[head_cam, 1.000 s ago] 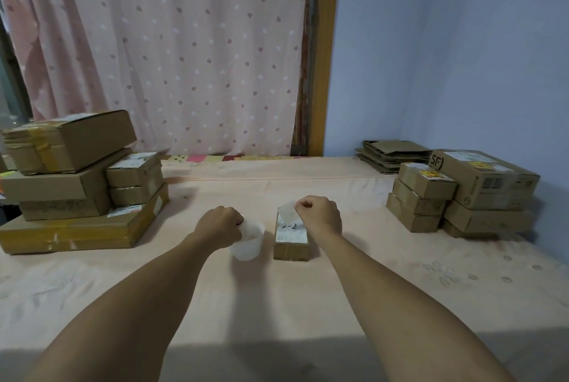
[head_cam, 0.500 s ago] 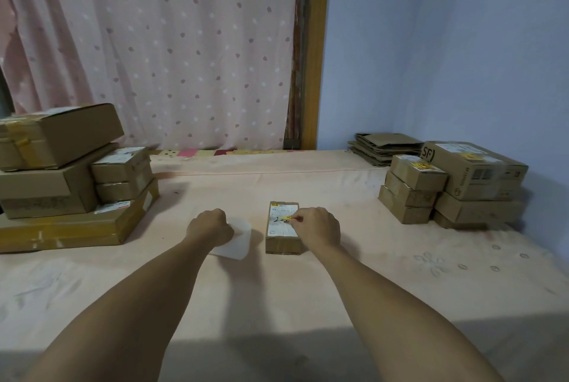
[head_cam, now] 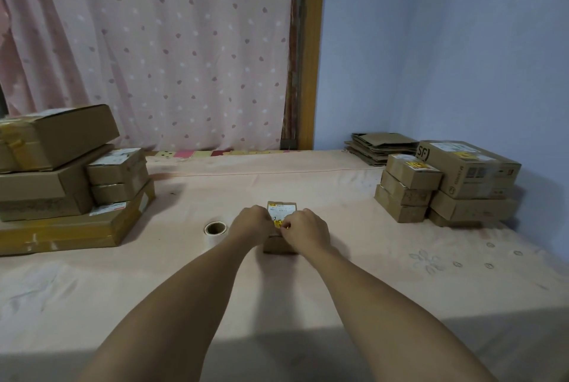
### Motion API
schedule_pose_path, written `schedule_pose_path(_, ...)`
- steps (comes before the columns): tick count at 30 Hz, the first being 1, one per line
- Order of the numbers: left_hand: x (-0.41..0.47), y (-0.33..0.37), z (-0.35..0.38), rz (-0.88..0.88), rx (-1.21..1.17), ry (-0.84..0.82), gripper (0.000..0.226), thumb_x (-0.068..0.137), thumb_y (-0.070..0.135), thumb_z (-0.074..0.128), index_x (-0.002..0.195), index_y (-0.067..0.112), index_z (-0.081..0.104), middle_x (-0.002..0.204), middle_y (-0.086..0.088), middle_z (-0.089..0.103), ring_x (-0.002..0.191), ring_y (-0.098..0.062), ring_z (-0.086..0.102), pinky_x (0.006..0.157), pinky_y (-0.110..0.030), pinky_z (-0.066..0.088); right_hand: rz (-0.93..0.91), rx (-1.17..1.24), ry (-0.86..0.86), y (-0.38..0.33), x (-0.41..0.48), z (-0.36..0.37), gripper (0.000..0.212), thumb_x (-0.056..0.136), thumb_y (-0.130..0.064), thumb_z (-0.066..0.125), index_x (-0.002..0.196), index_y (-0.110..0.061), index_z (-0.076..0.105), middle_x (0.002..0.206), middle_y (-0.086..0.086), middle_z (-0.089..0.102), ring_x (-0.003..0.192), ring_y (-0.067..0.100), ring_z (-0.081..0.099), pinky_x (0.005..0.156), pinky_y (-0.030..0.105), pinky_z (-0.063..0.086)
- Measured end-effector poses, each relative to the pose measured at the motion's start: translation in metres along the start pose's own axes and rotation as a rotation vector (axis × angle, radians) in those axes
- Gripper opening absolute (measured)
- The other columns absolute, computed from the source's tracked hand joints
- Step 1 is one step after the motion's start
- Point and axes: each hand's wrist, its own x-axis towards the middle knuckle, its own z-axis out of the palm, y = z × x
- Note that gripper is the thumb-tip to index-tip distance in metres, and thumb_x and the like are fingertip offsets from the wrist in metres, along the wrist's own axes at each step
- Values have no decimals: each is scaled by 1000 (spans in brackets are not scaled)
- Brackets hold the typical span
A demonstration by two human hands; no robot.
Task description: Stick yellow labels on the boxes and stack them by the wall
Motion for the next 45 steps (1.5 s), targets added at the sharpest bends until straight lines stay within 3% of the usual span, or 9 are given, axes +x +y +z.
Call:
schedule_pose_path(7, 9, -10, 12, 48, -2, 68, 31, 88, 32, 70, 118, 27, 72, 112, -5, 69, 104, -25, 63, 76, -32, 49, 170, 403, -50, 23, 2, 0, 19, 88, -36, 64, 84, -24, 79, 89, -3, 74, 85, 24, 65, 68, 34, 53)
schedule_pose_path(15, 13, -8, 15, 43, -34, 8, 26, 84, 30, 71, 108, 31, 78, 108, 1, 73, 94, -18, 64, 70, -28, 48, 336, 393, -93, 22, 12, 5, 36, 97, -54, 55, 112, -21, 59, 112, -1, 66, 98, 24, 60, 77, 33, 48)
schedule_pose_path(23, 13, -13, 23, 43, -143, 2, 23, 83, 45, 73, 102, 33, 80, 97, 4, 73, 91, -19, 65, 72, -31, 50, 417, 497, -120, 18, 16, 23, 34, 92, -47, 68, 104, -23, 48, 103, -2, 60, 102, 29, 63, 84, 36, 53)
schedule_pose_path(28, 12, -10, 27, 28, -88, 80, 22, 86, 32, 68, 105, 31, 80, 104, 1, 74, 94, -21, 65, 72, -29, 48, 441, 510, -144, 19, 21, 23, 29, 97, -49, 56, 106, -22, 51, 114, 2, 66, 104, 30, 63, 88, 37, 53)
schedule_pose_path(32, 8, -8, 31, 42, -97, 116, 27, 90, 28, 65, 114, 30, 77, 114, -1, 70, 102, -21, 64, 73, -27, 43, 451, 477, -185, 21, 21, 26, 40, 100, -52, 51, 125, -21, 54, 125, 5, 66, 113, 31, 62, 91, 37, 52)
schedule_pose_path(37, 10, -15, 36, -1, -187, 60, 45, 95, 32, 60, 138, 20, 57, 120, -11, 64, 112, -30, 60, 83, -33, 45, 418, 448, -152, 20, 17, 27, 40, 100, -53, 50, 128, -25, 57, 124, 4, 67, 113, 31, 63, 90, 37, 52)
schedule_pose_path(38, 10, -14, 36, -73, -274, 48, 47, 93, 31, 63, 136, 14, 57, 116, -11, 66, 109, -30, 62, 80, -33, 45, 419, 460, -154, 21, 16, 26, 40, 100, -53, 50, 127, -25, 57, 123, 3, 67, 112, 31, 63, 89, 36, 52)
schedule_pose_path(41, 13, -11, 33, -231, -503, 21, 24, 83, 23, 73, 93, 1, 74, 82, -11, 70, 77, -28, 63, 65, -33, 48, 454, 563, -159, 29, 13, 25, 35, 97, -54, 54, 112, -22, 56, 113, 1, 66, 103, 30, 67, 84, 36, 54)
schedule_pose_path(45, 20, 6, 38, -275, -688, 21, 12, 80, 12, 74, 77, 1, 73, 80, -18, 72, 61, -28, 61, 70, -43, 60, 485, 710, -94, 52, 11, 14, 23, 94, -42, 62, 104, -21, 61, 104, -2, 64, 101, 23, 64, 84, 33, 52)
